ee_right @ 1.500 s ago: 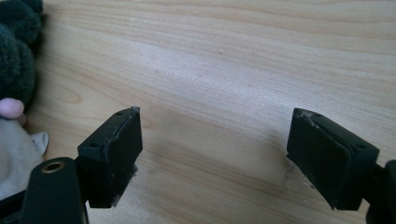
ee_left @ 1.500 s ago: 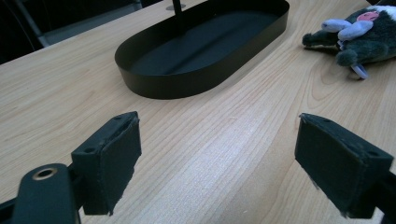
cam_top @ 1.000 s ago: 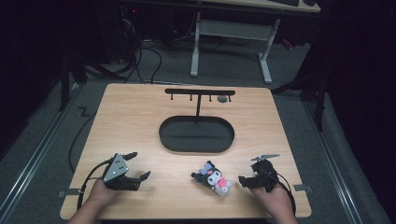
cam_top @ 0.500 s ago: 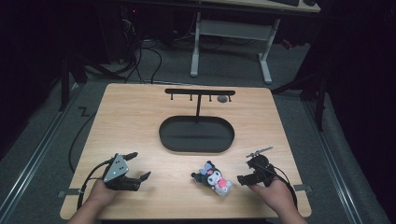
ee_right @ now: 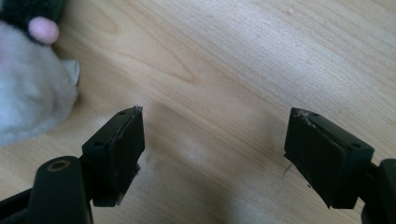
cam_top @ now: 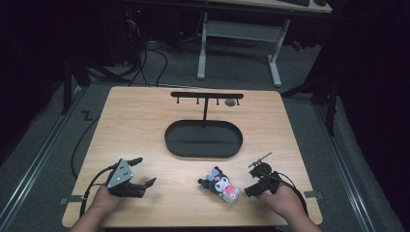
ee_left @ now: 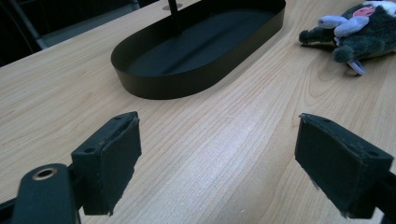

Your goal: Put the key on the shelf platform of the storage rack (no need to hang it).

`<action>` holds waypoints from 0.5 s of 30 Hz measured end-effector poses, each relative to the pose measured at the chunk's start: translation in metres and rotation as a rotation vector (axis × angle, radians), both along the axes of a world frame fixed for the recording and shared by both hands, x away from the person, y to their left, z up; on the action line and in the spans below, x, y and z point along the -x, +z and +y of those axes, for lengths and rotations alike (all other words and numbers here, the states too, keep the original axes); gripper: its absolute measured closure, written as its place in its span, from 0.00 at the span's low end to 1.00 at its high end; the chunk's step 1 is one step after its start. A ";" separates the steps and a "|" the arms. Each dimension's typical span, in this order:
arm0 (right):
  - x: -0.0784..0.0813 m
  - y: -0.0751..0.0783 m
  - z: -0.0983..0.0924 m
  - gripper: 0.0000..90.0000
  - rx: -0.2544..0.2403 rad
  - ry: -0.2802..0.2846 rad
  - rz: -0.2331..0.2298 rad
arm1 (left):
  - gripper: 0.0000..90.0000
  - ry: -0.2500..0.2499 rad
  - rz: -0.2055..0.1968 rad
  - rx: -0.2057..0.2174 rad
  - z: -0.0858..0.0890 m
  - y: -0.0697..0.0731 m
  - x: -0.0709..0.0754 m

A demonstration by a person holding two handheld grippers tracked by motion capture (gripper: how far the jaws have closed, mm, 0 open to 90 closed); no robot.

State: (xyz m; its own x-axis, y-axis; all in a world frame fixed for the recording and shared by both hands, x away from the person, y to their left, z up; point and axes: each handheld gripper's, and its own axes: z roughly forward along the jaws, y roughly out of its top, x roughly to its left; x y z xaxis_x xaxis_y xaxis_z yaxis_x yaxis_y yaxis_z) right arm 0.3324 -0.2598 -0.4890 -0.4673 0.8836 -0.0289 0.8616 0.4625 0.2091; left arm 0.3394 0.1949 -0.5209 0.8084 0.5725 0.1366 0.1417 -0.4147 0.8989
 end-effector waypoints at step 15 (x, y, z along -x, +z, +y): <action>0.010 0.018 0.010 0.07 0.013 0.119 0.099 | 0.17 0.001 0.000 -0.004 0.000 0.000 0.000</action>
